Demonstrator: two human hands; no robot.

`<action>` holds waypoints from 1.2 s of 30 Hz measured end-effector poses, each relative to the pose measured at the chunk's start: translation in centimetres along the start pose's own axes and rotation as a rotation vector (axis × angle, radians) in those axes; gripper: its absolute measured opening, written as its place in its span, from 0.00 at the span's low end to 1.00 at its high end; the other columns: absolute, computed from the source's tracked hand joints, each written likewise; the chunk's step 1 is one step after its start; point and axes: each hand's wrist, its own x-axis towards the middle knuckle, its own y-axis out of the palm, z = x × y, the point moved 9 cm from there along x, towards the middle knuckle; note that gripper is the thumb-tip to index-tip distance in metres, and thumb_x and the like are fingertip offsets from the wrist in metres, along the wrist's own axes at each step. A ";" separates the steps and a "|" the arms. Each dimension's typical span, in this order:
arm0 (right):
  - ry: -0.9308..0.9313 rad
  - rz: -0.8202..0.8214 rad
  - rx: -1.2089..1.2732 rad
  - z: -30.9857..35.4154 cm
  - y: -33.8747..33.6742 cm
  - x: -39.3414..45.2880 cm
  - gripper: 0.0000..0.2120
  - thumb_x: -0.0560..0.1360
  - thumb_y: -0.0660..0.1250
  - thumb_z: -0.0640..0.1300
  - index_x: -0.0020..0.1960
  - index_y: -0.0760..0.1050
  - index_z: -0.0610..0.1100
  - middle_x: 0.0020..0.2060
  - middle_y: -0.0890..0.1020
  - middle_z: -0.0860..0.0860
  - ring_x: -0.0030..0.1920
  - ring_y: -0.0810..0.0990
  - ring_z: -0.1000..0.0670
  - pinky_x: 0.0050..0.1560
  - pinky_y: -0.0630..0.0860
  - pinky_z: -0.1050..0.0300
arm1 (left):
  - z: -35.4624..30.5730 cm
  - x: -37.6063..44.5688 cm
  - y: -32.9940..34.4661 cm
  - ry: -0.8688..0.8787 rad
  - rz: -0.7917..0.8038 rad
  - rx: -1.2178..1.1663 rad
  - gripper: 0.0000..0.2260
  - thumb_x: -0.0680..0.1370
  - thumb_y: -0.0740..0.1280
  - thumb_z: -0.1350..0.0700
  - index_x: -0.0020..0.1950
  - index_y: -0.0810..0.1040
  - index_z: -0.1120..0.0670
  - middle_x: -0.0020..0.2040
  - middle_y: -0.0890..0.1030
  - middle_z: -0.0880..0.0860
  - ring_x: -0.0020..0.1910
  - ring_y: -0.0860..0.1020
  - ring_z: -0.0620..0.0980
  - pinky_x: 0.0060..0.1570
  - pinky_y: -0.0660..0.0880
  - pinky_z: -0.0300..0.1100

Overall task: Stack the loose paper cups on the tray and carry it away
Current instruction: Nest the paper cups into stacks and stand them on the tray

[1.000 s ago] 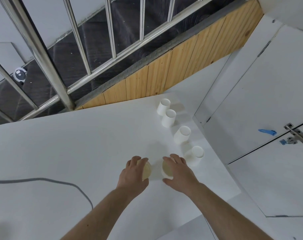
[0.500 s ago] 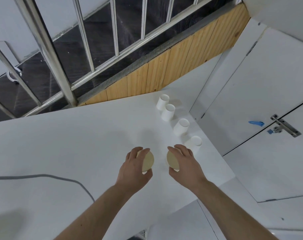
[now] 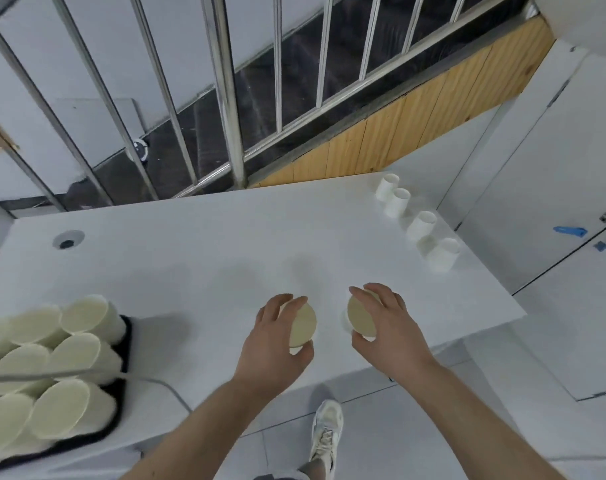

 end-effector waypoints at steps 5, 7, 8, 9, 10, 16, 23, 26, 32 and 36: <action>-0.045 0.027 0.039 6.1 2.2 -3.5 0.32 0.73 0.67 0.46 0.74 0.62 0.56 0.71 0.61 0.56 0.71 0.60 0.52 0.50 0.73 0.59 | 2.2 -6.2 -4.6 -0.015 -0.042 -0.014 0.29 0.72 0.68 0.53 0.72 0.64 0.44 0.70 0.63 0.44 0.68 0.64 0.45 0.55 0.69 0.35; -0.076 0.044 0.029 9.2 3.0 -4.5 0.32 0.73 0.67 0.46 0.75 0.61 0.56 0.72 0.60 0.57 0.71 0.59 0.53 0.49 0.73 0.60 | 3.1 -8.4 -7.2 -0.025 -0.090 -0.018 0.29 0.72 0.68 0.53 0.71 0.64 0.44 0.70 0.64 0.43 0.68 0.64 0.44 0.54 0.68 0.34; -0.084 0.044 0.025 9.8 3.2 -4.8 0.32 0.73 0.67 0.46 0.75 0.61 0.56 0.72 0.60 0.57 0.71 0.59 0.53 0.49 0.73 0.60 | 3.3 -8.8 -7.7 -0.025 -0.100 -0.025 0.29 0.72 0.68 0.53 0.71 0.64 0.44 0.70 0.64 0.43 0.67 0.64 0.44 0.54 0.68 0.34; -0.102 0.046 0.029 11.6 3.6 -5.2 0.32 0.73 0.67 0.46 0.75 0.61 0.56 0.72 0.60 0.57 0.71 0.59 0.53 0.50 0.73 0.60 | 4.0 -9.9 -9.1 -0.028 -0.119 -0.021 0.29 0.72 0.68 0.53 0.71 0.64 0.44 0.70 0.64 0.43 0.67 0.64 0.44 0.54 0.68 0.34; -0.111 0.043 0.037 12.3 3.7 -5.4 0.32 0.73 0.67 0.45 0.75 0.61 0.56 0.72 0.60 0.57 0.71 0.59 0.53 0.50 0.73 0.59 | 4.3 -10.3 -9.6 -0.028 -0.131 -0.024 0.29 0.71 0.68 0.52 0.71 0.65 0.44 0.70 0.64 0.44 0.67 0.64 0.44 0.55 0.68 0.35; -0.159 0.063 0.037 19.5 6.4 -5.5 0.32 0.73 0.66 0.46 0.75 0.60 0.56 0.71 0.59 0.58 0.71 0.58 0.54 0.51 0.73 0.60 | 9.7 -12.7 -15.0 -0.052 -0.194 -0.039 0.29 0.71 0.69 0.53 0.70 0.65 0.44 0.69 0.65 0.44 0.67 0.65 0.45 0.57 0.68 0.37; -0.204 0.091 0.070 29.0 10.8 -3.2 0.32 0.74 0.66 0.47 0.75 0.60 0.57 0.71 0.59 0.58 0.71 0.59 0.54 0.53 0.73 0.61 | 17.8 -13.8 -22.1 -0.106 -0.236 -0.016 0.29 0.71 0.70 0.54 0.70 0.67 0.46 0.69 0.67 0.46 0.69 0.64 0.46 0.58 0.67 0.36; -0.216 0.096 0.083 32.4 12.3 -1.9 0.32 0.74 0.66 0.47 0.75 0.59 0.57 0.71 0.59 0.58 0.71 0.58 0.55 0.54 0.73 0.62 | 20.7 -13.2 -24.9 -0.119 -0.254 -0.003 0.29 0.70 0.70 0.54 0.70 0.67 0.48 0.69 0.68 0.47 0.68 0.67 0.49 0.59 0.72 0.44; -0.235 0.090 0.086 38.1 14.6 1.9 0.32 0.75 0.66 0.47 0.75 0.59 0.57 0.72 0.59 0.57 0.71 0.58 0.54 0.56 0.74 0.59 | 26.0 -10.2 -29.1 -0.129 -0.248 0.059 0.30 0.71 0.71 0.53 0.71 0.67 0.50 0.68 0.69 0.49 0.66 0.69 0.51 0.59 0.71 0.44; -0.225 0.088 0.101 40.2 15.5 4.2 0.32 0.75 0.66 0.47 0.75 0.59 0.56 0.72 0.59 0.56 0.72 0.59 0.53 0.55 0.72 0.61 | 28.5 -8.1 -30.2 -0.165 -0.206 0.090 0.30 0.71 0.71 0.52 0.72 0.65 0.51 0.68 0.68 0.49 0.66 0.68 0.52 0.58 0.71 0.43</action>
